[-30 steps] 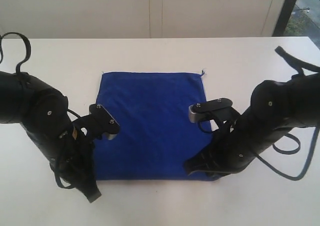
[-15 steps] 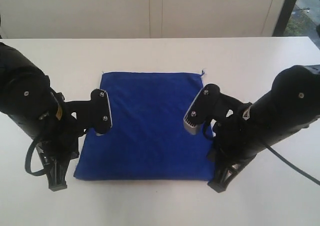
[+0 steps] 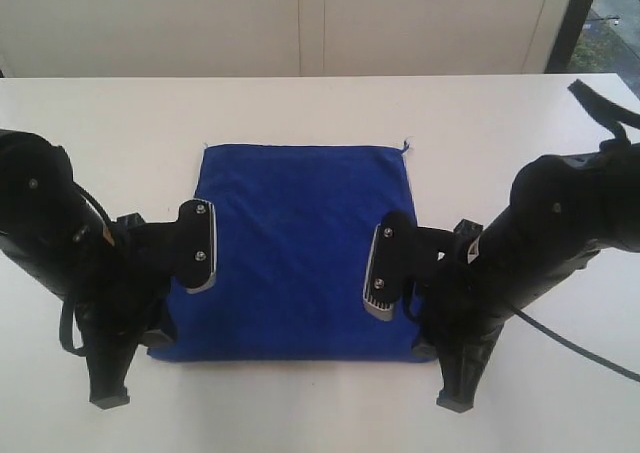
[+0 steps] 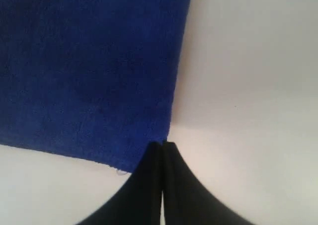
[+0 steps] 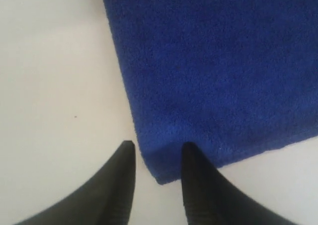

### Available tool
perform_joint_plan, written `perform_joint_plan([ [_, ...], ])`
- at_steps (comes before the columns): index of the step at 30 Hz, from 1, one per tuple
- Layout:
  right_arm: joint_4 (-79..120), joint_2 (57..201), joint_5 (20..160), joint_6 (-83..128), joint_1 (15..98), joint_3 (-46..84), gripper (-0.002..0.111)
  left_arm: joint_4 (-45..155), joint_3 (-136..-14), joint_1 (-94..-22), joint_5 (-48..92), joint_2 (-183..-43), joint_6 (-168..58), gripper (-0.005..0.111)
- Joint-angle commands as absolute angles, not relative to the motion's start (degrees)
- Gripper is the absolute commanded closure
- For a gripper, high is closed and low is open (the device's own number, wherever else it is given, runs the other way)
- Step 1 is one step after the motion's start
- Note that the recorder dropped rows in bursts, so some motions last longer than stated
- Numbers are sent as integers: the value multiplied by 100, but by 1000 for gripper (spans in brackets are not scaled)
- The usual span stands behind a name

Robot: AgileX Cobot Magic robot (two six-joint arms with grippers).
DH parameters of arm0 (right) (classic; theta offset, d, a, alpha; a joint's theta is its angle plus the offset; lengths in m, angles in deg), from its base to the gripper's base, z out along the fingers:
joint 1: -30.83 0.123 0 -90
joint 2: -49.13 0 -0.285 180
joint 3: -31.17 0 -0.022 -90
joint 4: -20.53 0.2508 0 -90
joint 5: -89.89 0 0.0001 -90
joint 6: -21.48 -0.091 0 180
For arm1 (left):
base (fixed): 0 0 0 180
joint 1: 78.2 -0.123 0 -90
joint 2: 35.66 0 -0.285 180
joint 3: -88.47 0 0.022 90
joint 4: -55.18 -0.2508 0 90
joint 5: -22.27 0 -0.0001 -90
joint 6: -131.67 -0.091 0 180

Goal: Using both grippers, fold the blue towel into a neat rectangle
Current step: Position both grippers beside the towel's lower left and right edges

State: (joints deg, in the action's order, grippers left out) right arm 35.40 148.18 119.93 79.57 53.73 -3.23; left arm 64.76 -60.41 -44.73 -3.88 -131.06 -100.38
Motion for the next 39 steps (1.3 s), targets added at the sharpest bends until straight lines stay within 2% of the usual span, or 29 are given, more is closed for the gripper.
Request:
perform_joint_plan([
  [1, 3502, 14936, 11743, 8138, 5372, -344, 72, 6622, -5999, -4490, -286, -13091, -10088, 107],
  [9, 3399, 15109, 11677, 8170, 5372, -344, 67, 6622, -5999, -4490, -219, -13091, -10099, 107],
  [13, 3399, 15109, 11669, 8170, 5372, -344, 59, 6622, -5999, -4490, -219, -13091, -10099, 107],
  [15, 3399, 15109, 11669, 8170, 5372, -344, 58, 6622, -5999, -4490, -219, -13091, -10099, 102],
  [21, 3070, 15109, 11741, 8148, 5372, -344, 58, 6611, -5999, -4490, -294, -13091, -10220, 75],
  [25, 2928, 15109, 11864, 8081, 5372, -344, 58, 6455, -5999, -4490, -284, -13091, -10270, 65],
  [39, 2928, 15117, 11751, 8082, 5372, -344, 58, 6332, -5999, -4490, 120, -13937, -10271, 64],
])
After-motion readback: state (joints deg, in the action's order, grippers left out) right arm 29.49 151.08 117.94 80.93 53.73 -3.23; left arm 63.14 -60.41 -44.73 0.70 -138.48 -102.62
